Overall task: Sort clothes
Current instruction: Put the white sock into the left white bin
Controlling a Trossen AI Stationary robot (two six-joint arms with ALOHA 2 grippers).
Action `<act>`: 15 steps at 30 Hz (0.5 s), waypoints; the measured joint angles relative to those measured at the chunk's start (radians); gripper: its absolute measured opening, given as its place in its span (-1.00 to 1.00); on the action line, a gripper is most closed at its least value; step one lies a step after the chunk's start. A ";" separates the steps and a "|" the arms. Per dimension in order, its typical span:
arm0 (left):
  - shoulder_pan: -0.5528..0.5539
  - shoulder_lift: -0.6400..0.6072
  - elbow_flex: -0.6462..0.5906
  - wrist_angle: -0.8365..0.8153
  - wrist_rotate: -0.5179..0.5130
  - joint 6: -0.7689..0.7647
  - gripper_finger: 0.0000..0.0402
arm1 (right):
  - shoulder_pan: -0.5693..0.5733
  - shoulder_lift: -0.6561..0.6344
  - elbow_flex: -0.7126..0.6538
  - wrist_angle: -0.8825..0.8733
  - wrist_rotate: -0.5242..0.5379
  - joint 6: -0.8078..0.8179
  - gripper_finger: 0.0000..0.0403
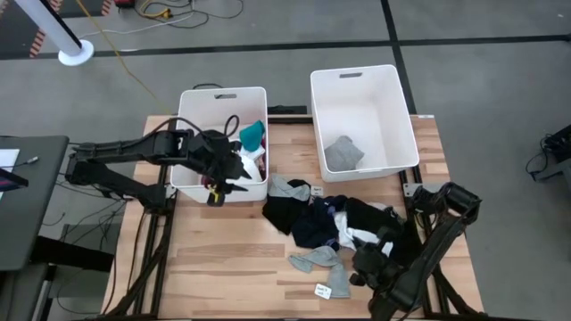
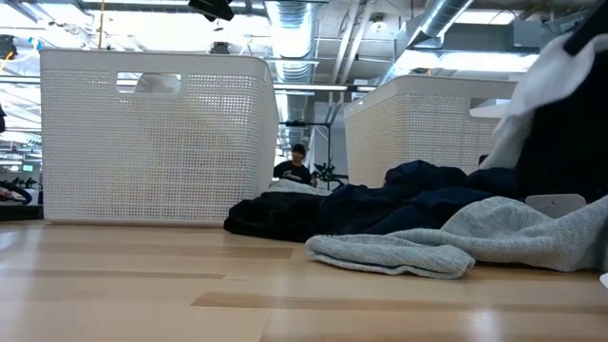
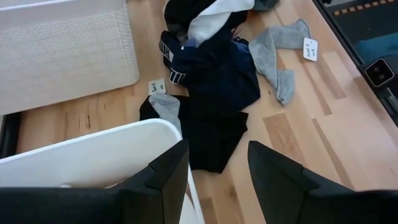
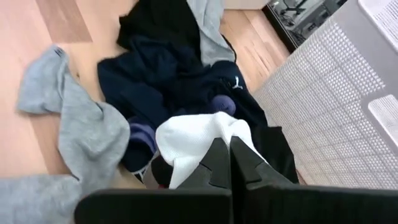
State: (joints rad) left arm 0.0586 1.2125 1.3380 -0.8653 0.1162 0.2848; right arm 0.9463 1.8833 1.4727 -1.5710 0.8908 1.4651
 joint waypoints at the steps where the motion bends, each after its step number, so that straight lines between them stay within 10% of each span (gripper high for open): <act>1: -0.001 0.000 0.000 0.000 0.000 -0.002 -0.21 | 0.000 -0.008 0.000 0.000 0.007 0.000 -0.99; 15: -0.012 0.000 0.000 0.002 0.001 -0.002 -0.21 | -0.001 -0.108 0.000 0.230 0.080 -0.215 -0.65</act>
State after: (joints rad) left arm 0.0471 1.2125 1.3380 -0.8635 0.1173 0.2829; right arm 0.9454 1.7754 1.4727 -1.3411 0.9708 1.2496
